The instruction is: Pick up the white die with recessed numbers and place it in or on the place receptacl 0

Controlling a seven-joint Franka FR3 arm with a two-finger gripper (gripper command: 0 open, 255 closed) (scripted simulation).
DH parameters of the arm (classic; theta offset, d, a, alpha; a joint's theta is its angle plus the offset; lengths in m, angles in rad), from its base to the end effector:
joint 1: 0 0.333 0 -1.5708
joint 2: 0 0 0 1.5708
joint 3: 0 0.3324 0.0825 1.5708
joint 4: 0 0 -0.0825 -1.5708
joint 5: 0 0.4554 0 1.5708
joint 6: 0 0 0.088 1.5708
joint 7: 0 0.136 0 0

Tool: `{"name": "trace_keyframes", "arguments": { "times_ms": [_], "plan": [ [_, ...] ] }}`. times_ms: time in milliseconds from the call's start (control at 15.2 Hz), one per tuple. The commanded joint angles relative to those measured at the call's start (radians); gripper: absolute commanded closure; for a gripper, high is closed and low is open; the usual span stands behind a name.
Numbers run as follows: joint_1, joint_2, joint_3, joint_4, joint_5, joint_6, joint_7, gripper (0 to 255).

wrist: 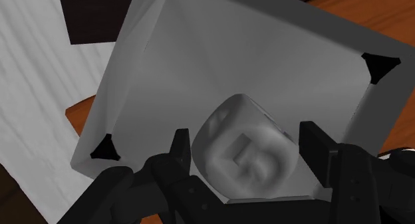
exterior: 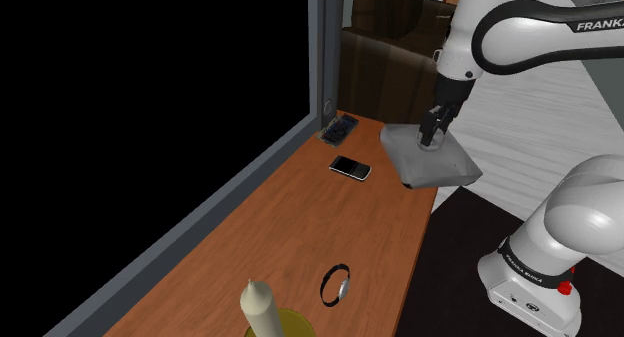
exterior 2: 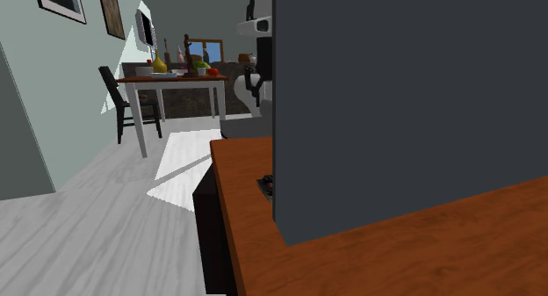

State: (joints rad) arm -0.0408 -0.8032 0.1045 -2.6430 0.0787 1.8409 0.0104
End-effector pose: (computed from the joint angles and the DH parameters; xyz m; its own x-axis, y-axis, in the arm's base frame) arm 0.3669 0.0286 0.4441 1.0000 0.0004 -0.0009 0.0004 -1.0000 -0.0007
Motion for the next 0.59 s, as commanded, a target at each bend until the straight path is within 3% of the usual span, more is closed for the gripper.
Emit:
{"name": "trace_keyframes", "arguments": {
  "times_ms": [0,528],
  "plan": [
    [0.001,0.002,0.002,-0.029,0.002,0.031,0.000,255],
    [0.001,0.004,0.003,-0.041,0.003,0.046,0.000,255]
  ]
}}
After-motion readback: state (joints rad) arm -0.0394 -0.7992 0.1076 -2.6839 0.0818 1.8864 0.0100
